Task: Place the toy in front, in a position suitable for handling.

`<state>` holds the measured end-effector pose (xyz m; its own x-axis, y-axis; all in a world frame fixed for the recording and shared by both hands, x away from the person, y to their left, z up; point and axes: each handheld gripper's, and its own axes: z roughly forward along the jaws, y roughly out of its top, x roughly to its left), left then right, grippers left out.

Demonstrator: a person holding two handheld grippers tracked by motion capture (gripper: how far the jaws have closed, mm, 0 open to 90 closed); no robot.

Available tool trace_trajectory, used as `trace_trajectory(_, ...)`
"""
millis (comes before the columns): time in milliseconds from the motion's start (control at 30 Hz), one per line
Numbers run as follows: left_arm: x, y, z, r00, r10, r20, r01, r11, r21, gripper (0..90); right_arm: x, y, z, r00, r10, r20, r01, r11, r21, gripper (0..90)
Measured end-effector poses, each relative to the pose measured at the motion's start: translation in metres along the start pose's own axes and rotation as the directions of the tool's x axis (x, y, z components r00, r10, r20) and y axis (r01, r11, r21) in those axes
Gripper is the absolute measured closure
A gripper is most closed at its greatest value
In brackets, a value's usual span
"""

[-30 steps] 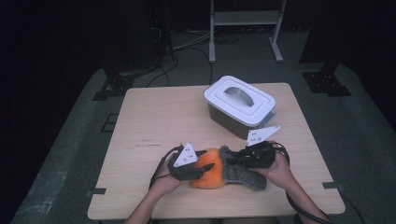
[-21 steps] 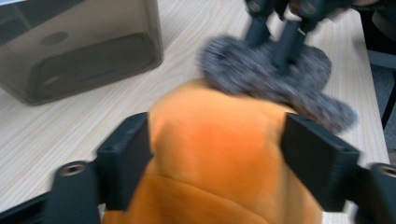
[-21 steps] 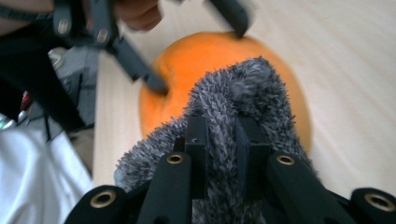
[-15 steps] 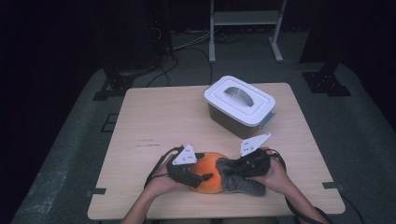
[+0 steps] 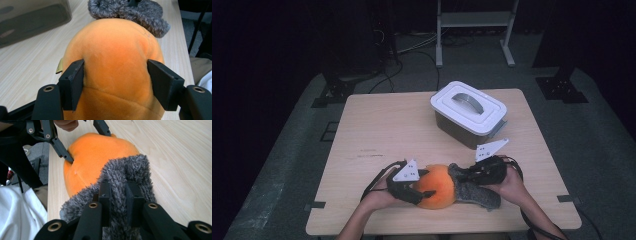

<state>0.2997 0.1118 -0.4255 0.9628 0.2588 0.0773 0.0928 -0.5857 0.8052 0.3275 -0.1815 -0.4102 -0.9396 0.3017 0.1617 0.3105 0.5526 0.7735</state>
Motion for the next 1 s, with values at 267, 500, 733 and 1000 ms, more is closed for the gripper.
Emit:
trace_trajectory(267, 0.0, -0.002, 0.001, 1.0, -0.009, 0.003, 0.009, 0.9999, -0.012, 32.4, -0.009, -0.008, 0.005, 0.9985, 0.05, -0.021, -0.049, 0.998, 0.034, 76.3)
trace_trajectory(500, -0.006, 0.002, 0.002, 0.9979, 0.065, 0.003, -0.065, 0.9979, -0.009, 32.4, -0.01, -0.003, -0.009, 0.9986, 0.051, -0.008, -0.052, 0.997, -0.055, 77.3)
trace_trajectory(733, -0.016, 0.005, 0.004, 0.988, 0.151, 0.034, -0.15, 0.9885, -0.013, 32.3, -0.007, 0.004, 0.001, 0.9978, 0.05, -0.044, -0.053, 0.996, -0.07, 77.1)
trace_trajectory(1000, -0.016, 0.005, 0.003, 0.987, 0.157, 0.034, -0.157, 0.9876, -0.007, 32.5, -0.015, -0.013, -0.002, 0.9953, 0.091, -0.034, -0.09, 0.996, 0.017, 77.0)
